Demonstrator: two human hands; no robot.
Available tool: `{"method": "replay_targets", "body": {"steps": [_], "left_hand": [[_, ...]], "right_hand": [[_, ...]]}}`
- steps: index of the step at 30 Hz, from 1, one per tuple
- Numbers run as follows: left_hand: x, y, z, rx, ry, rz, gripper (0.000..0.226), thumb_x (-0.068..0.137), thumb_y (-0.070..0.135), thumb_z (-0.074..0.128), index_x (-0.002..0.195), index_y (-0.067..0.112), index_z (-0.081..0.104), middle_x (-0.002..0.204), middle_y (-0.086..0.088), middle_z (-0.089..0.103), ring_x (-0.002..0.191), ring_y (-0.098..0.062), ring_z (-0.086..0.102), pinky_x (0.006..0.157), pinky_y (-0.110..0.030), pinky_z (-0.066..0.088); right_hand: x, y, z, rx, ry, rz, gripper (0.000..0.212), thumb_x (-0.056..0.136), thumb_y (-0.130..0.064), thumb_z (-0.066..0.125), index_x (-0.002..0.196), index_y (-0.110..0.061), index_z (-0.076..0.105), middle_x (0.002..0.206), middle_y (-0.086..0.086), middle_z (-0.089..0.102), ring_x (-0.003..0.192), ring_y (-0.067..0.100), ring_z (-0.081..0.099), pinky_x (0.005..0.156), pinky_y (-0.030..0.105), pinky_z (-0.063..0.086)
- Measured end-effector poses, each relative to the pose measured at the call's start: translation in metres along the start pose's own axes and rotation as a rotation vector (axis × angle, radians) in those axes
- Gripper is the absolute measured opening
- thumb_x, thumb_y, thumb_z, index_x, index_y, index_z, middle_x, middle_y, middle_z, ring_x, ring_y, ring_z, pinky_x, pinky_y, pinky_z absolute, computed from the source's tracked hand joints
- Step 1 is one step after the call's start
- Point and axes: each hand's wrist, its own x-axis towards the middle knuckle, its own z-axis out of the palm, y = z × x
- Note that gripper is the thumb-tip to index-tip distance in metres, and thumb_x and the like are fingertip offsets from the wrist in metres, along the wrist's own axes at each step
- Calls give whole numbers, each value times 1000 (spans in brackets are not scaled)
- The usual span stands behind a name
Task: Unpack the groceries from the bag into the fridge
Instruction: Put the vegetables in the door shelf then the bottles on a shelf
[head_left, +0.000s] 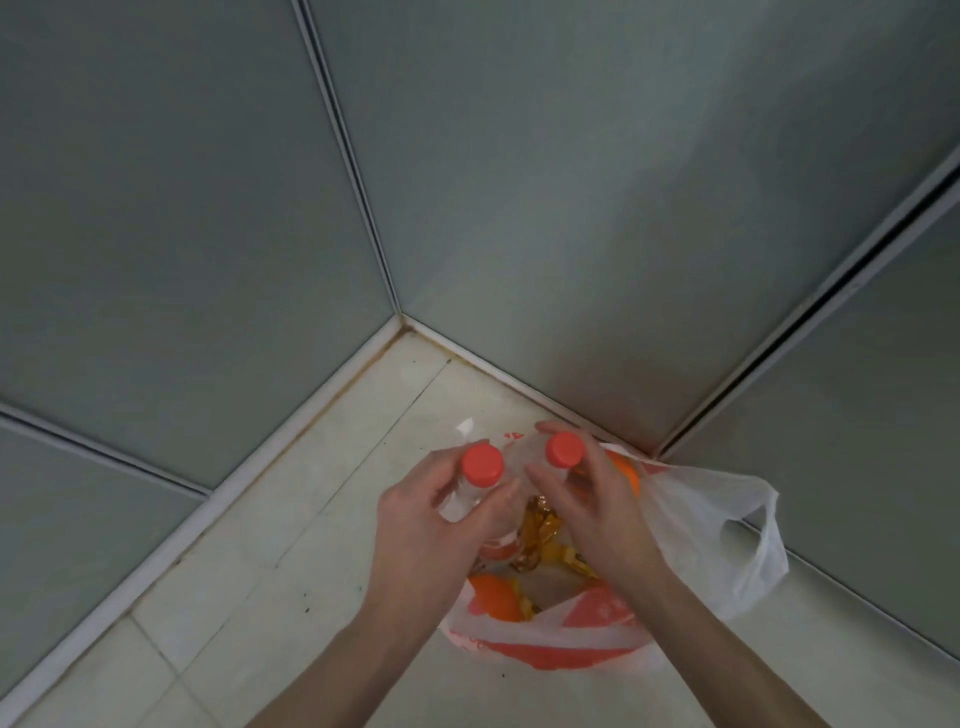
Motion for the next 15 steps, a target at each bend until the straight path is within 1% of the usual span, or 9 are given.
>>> {"method": "replay_targets", "body": {"steps": [2,4,6,9,10,12,13,15], "left_hand": [[-4,12,-4,-43,22,-24,28,76,49,74,103,49,67,101,42,69,104,15,64,87,0,46],[-9,28,-10,-70,25,-49,24,83,37,78,103,46,69,101,42,70,104,15,65,88,0,45],[-15,51,-18,-82,19,-75,26,84,25,82,104,39,73,102,35,73,104,9,68,92,-6,48],[-29,103,-35,-135,22,-114,26,83,18,85,106,28,76,103,24,77,103,2,71,95,-13,52],[-34,124,-42,-156,23,-126,26,83,17,85,106,25,77,102,22,77,102,1,71,94,-14,52],[-45,169,-58,-181,29,-143,26,82,13,86,105,22,76,101,21,78,100,1,72,92,-13,52],[-50,192,-67,-185,29,-152,27,82,11,86,105,21,76,101,21,78,99,2,72,91,-11,51],[-61,242,-91,-182,28,-171,30,80,12,87,106,20,75,100,22,78,96,4,72,87,-7,49]], "right_hand": [[-4,-16,-8,-24,39,-6,34,97,-42,66,130,-37,59,122,-20,67,117,4,64,99,39,56],[-11,-39,-23,-47,77,-6,34,97,-43,66,129,-34,60,117,-19,68,113,6,65,96,38,56],[-20,-70,-42,-70,87,15,31,96,-45,65,125,-35,60,115,-17,68,110,8,66,93,37,55],[-38,-129,-76,-79,59,45,28,96,-43,65,122,-36,60,114,-15,68,110,8,65,93,33,53],[-44,-154,-87,-85,47,49,26,96,-42,66,121,-36,60,114,-15,68,110,7,65,93,29,52],[-58,-205,-108,-108,33,48,25,93,-42,67,117,-37,61,111,-18,70,108,1,65,88,13,47],[-65,-232,-119,-112,34,59,25,92,-41,68,116,-38,62,110,-21,70,107,-2,65,85,8,45],[-79,-287,-139,-105,41,84,27,93,-37,71,119,-37,64,112,-25,70,110,-2,64,87,7,44]]}}
